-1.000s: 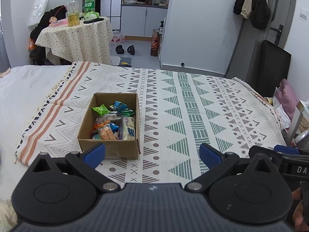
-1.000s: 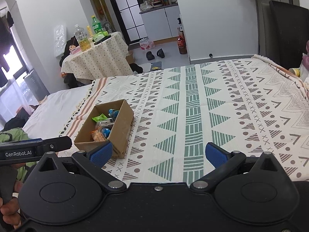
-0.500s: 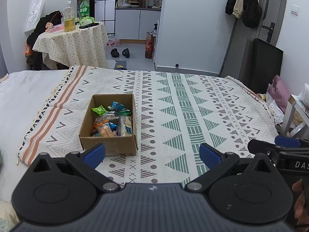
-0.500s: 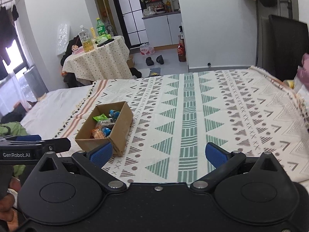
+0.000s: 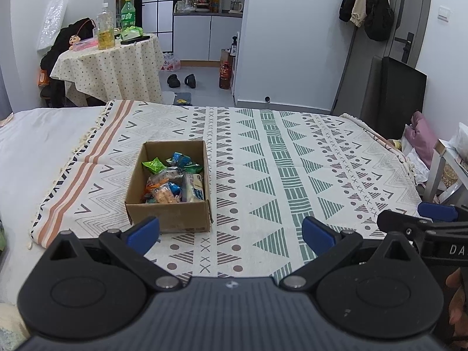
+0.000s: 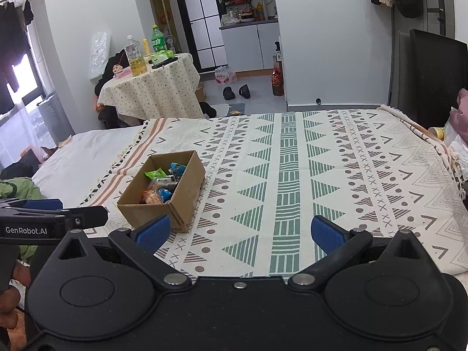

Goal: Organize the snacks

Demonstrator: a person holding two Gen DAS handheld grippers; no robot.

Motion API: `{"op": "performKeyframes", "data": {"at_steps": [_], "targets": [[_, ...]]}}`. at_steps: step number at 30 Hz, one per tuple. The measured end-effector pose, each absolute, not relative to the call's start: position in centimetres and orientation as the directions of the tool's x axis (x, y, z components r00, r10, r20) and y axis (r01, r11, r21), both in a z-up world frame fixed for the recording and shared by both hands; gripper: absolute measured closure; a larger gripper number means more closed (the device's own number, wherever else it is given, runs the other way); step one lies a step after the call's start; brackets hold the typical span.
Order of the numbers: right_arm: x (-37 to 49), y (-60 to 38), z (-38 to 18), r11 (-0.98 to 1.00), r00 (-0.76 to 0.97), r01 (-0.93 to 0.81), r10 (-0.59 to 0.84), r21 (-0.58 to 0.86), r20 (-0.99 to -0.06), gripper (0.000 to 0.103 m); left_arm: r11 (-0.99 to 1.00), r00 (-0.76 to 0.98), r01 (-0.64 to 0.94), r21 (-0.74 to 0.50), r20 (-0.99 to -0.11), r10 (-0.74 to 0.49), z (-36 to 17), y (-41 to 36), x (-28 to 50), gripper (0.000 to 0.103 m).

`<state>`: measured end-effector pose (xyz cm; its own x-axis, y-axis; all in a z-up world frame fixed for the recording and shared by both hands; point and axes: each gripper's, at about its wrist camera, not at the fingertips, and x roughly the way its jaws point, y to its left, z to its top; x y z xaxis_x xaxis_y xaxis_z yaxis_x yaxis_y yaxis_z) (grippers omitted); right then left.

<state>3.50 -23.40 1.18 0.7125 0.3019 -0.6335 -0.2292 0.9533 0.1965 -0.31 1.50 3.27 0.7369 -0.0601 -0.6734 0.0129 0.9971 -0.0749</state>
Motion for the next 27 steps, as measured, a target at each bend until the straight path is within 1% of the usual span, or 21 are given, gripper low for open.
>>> {"op": "performKeyframes", "data": {"at_steps": [9, 13, 27], "targets": [[3.42, -23.37, 1.35, 0.953, 0.715, -0.231, 0.302, 0.195, -0.631, 0.0, 0.997, 0.737, 0.012, -0.078, -0.674, -0.062, 3.24, 1.49, -0.41, 0.0], [3.41, -23.31, 1.47, 0.956, 0.717, -0.226, 0.295, 0.189, -0.631, 0.0, 0.998, 0.743, 0.013, -0.057, -0.668, -0.048, 3.29, 1.33, -0.56, 0.0], [3.45, -23.2, 1.5, 0.956, 0.719, -0.224, 0.293, 0.188, -0.63, 0.0, 0.998, 0.741, 0.015, -0.064, -0.67, -0.054, 3.39, 1.47, -0.6, 0.0]]}}
